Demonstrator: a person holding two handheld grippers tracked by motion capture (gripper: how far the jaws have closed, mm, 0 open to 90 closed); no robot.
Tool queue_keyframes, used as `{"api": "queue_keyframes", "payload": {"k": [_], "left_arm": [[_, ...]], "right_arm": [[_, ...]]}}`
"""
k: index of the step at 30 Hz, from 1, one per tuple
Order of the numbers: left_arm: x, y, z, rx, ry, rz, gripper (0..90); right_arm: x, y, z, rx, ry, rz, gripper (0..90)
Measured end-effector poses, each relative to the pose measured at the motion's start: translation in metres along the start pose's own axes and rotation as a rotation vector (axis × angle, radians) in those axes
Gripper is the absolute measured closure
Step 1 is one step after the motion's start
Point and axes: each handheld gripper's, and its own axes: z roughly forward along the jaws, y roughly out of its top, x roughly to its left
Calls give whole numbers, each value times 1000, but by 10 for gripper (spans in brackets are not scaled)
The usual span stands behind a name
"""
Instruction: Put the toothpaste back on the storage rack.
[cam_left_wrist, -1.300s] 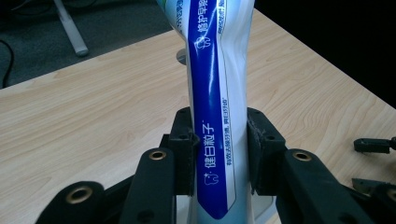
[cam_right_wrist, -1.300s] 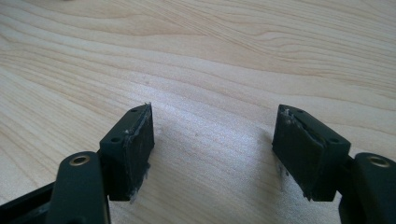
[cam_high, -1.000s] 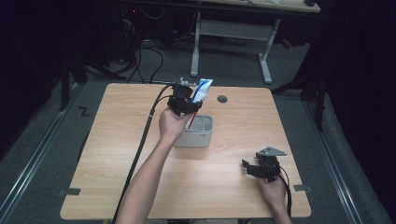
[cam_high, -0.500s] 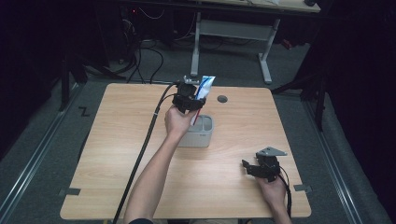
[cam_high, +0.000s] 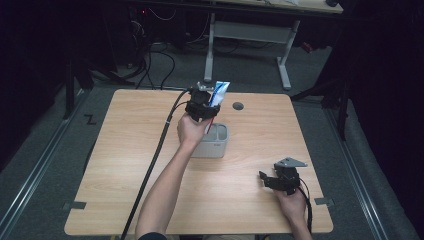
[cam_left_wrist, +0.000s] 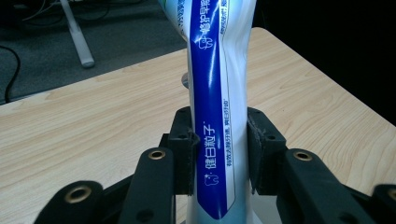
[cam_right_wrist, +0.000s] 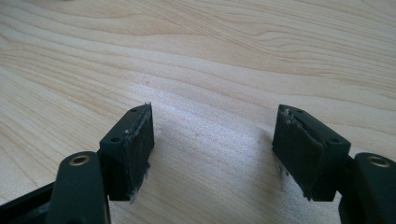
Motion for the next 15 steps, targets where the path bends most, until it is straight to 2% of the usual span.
{"api": "queue_keyframes", "payload": {"k": [8, 15], "left_arm": [[-5, -2, 0, 21, 2, 32, 668], [-3, -8, 0, 25, 4, 24, 669]], "right_arm": [[0, 0, 0, 0, 0, 0, 292], [0, 0, 0, 0, 1, 0, 291]]}}
